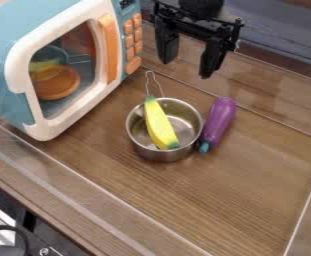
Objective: Put the eggplant in the silver pot
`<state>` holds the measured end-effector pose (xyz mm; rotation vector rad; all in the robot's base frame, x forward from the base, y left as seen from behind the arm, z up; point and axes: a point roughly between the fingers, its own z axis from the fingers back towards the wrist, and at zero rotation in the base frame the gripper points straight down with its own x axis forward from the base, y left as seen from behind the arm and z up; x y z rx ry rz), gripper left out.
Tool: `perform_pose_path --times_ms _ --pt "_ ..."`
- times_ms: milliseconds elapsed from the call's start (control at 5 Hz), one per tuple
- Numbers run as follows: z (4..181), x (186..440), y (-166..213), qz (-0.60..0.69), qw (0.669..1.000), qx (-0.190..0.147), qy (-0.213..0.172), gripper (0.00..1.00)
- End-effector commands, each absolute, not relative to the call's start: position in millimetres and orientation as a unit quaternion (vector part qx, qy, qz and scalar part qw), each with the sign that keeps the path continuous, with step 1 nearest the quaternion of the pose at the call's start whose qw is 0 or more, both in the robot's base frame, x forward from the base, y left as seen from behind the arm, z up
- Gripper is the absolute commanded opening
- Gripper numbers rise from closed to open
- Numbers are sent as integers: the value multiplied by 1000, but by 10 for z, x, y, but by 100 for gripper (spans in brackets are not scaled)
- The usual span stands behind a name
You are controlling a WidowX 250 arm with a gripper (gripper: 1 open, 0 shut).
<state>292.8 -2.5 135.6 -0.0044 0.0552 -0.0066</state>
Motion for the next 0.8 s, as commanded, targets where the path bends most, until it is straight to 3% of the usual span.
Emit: perform_pose_path --times_ms 0,600 --pt "1259 2952 -47 10 999 -5 42 100" --pt "1369 3166 -123 71 996 -10 50 100"
